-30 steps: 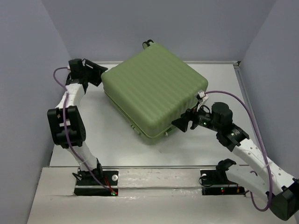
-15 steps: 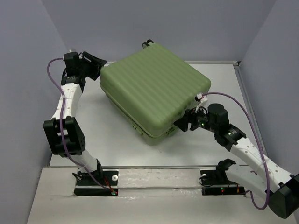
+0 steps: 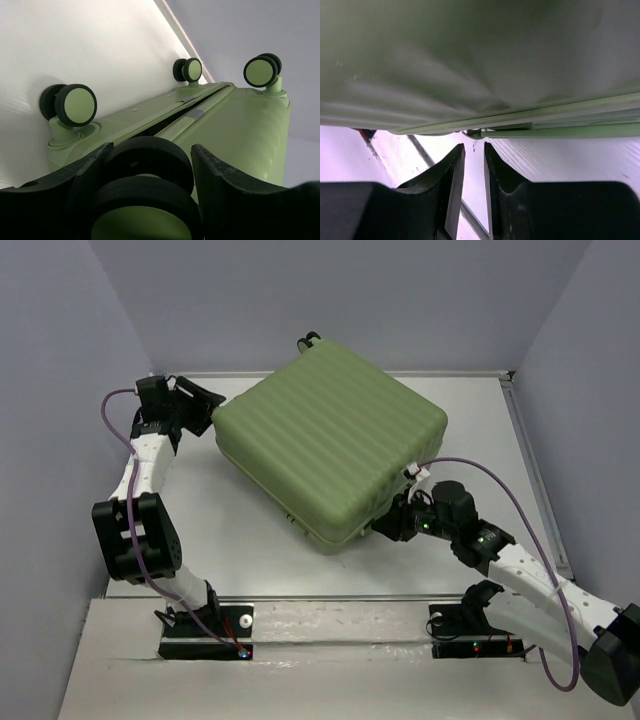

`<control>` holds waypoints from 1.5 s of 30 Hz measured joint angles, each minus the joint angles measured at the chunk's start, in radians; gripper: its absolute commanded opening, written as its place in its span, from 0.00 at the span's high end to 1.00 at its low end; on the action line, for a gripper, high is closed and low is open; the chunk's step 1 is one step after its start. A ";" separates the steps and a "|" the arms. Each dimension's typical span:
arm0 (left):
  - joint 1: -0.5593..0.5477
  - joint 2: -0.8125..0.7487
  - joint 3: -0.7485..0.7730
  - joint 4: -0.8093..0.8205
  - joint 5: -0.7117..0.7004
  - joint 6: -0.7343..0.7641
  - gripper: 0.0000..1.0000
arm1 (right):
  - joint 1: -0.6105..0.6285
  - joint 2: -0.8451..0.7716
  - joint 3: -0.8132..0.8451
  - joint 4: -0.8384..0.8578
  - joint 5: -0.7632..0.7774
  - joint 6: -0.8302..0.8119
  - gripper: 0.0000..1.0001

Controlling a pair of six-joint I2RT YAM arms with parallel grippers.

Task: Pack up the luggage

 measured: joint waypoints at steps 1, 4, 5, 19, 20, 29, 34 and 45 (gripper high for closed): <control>0.002 0.003 0.000 0.002 0.003 0.005 0.94 | 0.008 0.000 -0.014 0.011 -0.008 0.004 0.62; 0.005 0.023 0.000 0.011 0.018 0.015 0.87 | 0.027 0.000 -0.047 0.063 -0.025 0.018 0.47; 0.005 0.038 0.000 0.015 0.021 0.018 0.67 | 0.041 0.005 -0.057 0.082 -0.032 0.023 0.45; 0.018 -0.129 -0.098 0.076 -0.074 0.158 0.07 | 0.089 0.109 -0.105 0.322 -0.027 -0.002 0.59; 0.018 -0.204 -0.162 0.097 -0.084 0.166 0.14 | 0.089 0.113 -0.109 0.336 -0.023 -0.003 0.60; -0.248 -0.719 -0.683 0.138 -0.114 0.185 0.69 | 0.105 0.127 -0.161 0.435 0.012 -0.004 0.63; -0.512 -0.896 -0.901 0.085 -0.165 0.119 0.73 | 0.108 0.110 -0.191 0.454 0.042 -0.002 0.61; -1.003 -0.829 -0.888 0.091 -0.399 0.023 0.74 | 0.108 0.163 -0.196 0.515 0.061 -0.002 0.66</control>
